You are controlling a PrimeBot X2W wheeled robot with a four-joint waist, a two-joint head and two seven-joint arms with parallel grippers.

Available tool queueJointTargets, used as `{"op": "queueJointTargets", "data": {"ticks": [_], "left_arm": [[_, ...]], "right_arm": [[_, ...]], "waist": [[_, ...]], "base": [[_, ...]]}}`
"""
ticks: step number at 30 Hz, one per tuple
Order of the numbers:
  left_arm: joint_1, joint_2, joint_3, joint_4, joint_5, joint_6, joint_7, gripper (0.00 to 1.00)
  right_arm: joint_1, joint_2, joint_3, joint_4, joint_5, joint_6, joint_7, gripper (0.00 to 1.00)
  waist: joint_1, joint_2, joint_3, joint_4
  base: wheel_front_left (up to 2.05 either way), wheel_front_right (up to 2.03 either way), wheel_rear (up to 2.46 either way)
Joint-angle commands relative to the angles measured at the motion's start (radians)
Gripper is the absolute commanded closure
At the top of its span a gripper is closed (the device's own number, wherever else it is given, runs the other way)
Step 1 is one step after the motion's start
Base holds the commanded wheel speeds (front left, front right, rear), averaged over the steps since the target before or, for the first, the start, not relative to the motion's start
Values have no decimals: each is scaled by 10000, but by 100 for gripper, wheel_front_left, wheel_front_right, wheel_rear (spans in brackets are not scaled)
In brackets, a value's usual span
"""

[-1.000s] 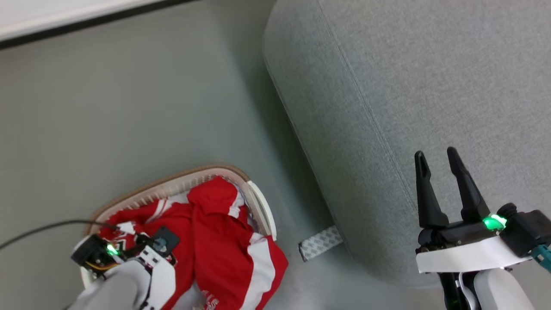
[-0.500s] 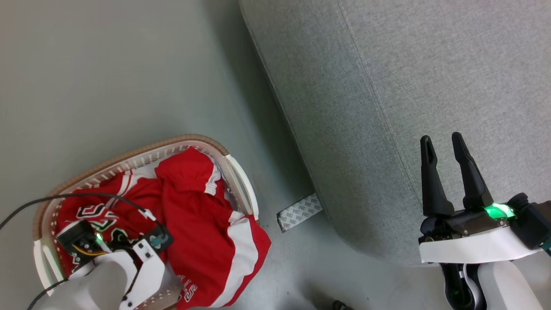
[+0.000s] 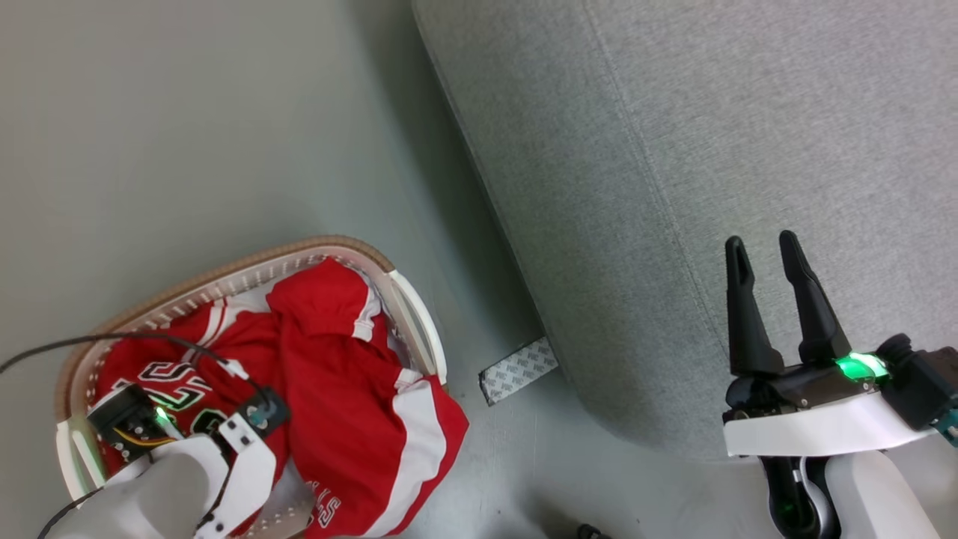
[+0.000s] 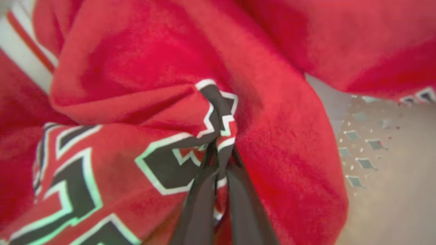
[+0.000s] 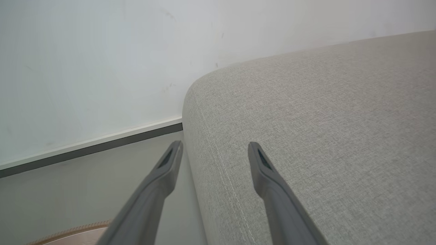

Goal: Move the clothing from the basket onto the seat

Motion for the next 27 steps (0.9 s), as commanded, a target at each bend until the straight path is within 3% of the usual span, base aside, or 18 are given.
{"op": "queueJointTargets", "data": {"ticks": [1, 7, 16, 27], "left_arm": [[-83, 71, 34, 14, -329, 10, -210, 100], [11, -328, 176, -98, -1019, 10, -978, 100], [177, -1589, 416, -98, -2106, 10, -1995, 100], [542, -2594, 1192, -517, -3304, 10, -3244, 100]], "right_arm": [[-204, -6, 84, 49, -23, -21, -27, 0], [-280, -24, 60, 349, -525, -21, -25, 0], [-176, -29, -514, 745, -1485, -23, -25, 0], [433, -24, -1006, 1409, -2244, -21, -25, 0]], "waist": [[-1, -1, -176, -33], [-1, -1, -1023, 290], [-1, -1, -2889, 1779], [-1, -1, -5125, 3528]], "base": [[0, 0, 0], [0, 0, 0], [0, 0, 0], [0, 0, 0]]}}
